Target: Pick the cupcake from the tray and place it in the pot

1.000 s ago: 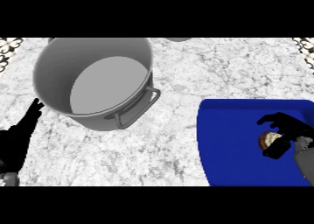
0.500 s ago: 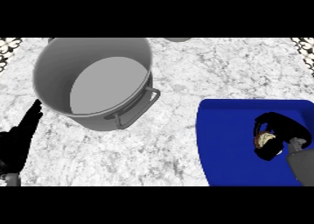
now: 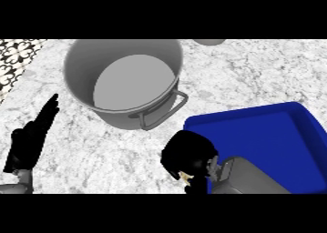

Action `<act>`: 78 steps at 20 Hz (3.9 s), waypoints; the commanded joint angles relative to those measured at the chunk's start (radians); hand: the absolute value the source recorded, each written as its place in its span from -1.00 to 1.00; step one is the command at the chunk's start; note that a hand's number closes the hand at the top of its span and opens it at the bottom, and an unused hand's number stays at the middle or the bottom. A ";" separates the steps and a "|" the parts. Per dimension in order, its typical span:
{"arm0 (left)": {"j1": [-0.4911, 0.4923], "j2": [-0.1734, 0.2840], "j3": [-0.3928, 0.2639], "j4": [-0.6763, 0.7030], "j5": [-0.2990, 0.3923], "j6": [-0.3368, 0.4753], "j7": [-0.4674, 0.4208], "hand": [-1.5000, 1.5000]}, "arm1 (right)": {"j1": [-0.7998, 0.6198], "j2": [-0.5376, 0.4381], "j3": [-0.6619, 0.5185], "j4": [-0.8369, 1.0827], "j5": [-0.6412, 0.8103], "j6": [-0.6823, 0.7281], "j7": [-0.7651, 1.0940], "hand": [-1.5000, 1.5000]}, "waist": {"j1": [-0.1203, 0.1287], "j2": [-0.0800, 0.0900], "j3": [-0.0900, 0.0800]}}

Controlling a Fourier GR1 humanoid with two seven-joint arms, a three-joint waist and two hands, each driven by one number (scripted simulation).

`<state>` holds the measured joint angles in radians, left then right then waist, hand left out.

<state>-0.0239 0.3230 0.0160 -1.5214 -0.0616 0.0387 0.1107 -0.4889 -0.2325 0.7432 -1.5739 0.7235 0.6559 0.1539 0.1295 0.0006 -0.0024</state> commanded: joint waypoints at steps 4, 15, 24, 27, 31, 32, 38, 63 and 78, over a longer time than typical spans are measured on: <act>-0.029 0.006 0.037 0.035 -0.008 0.028 0.023 0.00 | -0.134 0.185 0.231 -0.037 0.172 -0.206 -0.151 1.00 | -0.094 0.002 0.004; 0.025 0.028 0.084 -0.016 0.006 0.017 0.042 0.00 | -0.119 0.232 0.030 -0.264 0.056 -0.410 -0.036 1.00 | -0.121 -0.002 0.003; 0.062 0.021 0.094 -0.019 0.005 -0.023 0.019 0.00 | -0.409 0.232 -0.067 -0.001 -0.232 -0.596 0.000 1.00 | -0.111 0.000 0.002; 0.056 -0.022 0.054 -0.032 -0.041 0.018 0.022 0.00 | -0.494 0.232 -0.146 0.169 -0.264 -0.642 -0.095 1.00 | -0.107 0.002 0.002; -0.031 -0.004 0.090 0.068 -0.020 -0.004 0.002 0.00 | -0.676 0.232 -0.085 0.327 -0.401 -0.760 -0.067 1.00 | -0.092 0.006 0.000; 0.016 -0.019 0.068 0.033 -0.034 -0.002 -0.022 0.00 | -0.702 0.232 -0.145 0.409 -0.410 -0.737 -0.144 1.00 | -0.090 0.006 0.001; -0.047 -0.025 0.054 0.015 -0.044 0.001 0.051 0.00 | -0.871 0.232 -0.105 0.684 -0.502 -0.821 -0.242 1.00 | -0.056 0.015 0.000; -0.095 -0.053 0.004 0.019 -0.063 -0.029 0.021 0.00 | -0.875 0.232 0.072 1.007 -0.815 -0.827 -0.475 -1.00 | 0.056 0.046 -0.002; -0.108 -0.047 0.033 0.031 -0.050 -0.030 0.043 0.00 | -0.953 0.232 -0.175 1.086 -1.247 -0.632 -0.565 -1.00 | 0.003 0.033 -0.001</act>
<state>-0.1231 0.2648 0.0309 -1.4914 -0.1223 0.0146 0.1472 -1.3994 0.0000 0.5981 -0.5492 -0.4570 -0.0478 -0.4125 0.1476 0.0362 -0.0028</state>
